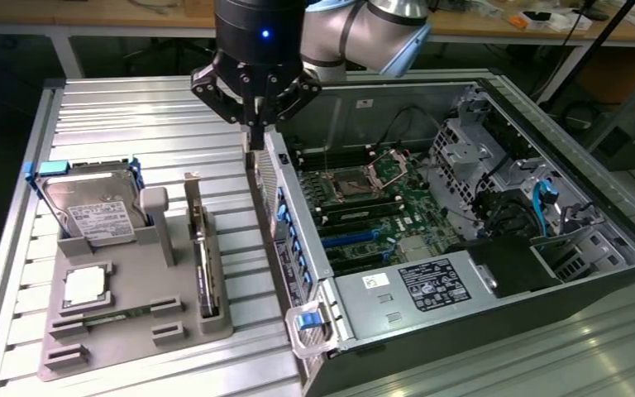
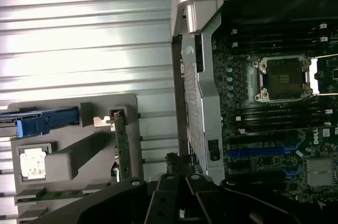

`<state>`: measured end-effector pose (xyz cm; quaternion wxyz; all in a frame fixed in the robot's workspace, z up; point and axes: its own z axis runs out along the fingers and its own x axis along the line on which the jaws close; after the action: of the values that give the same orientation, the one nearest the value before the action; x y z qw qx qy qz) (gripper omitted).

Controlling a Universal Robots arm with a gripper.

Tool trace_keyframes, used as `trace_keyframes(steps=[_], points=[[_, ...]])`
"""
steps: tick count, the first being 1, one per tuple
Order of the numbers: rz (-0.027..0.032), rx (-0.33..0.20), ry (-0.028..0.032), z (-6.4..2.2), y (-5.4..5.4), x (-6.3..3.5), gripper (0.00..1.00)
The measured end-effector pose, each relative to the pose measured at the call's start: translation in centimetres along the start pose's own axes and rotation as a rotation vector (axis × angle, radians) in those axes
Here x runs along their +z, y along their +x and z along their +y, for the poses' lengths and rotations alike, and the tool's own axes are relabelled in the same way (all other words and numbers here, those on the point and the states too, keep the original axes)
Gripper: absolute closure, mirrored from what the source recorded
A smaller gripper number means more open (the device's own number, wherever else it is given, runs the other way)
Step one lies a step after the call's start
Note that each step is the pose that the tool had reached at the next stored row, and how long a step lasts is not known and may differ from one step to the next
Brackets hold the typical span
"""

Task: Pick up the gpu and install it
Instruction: 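Reach for the gpu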

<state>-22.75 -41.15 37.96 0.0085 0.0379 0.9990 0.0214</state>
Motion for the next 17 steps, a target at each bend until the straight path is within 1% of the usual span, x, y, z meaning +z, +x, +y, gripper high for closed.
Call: trace_keyframes(steps=[3, 12, 17], points=[[0.0007, 0.000, 0.0000, -0.23, 0.4, 0.09, 0.89], [0.0028, 0.000, 0.0002, -0.71, 1.3, 0.28, 0.89], [0.0032, 0.000, 0.0002, -1.01, 2.0, 0.42, 0.89]])
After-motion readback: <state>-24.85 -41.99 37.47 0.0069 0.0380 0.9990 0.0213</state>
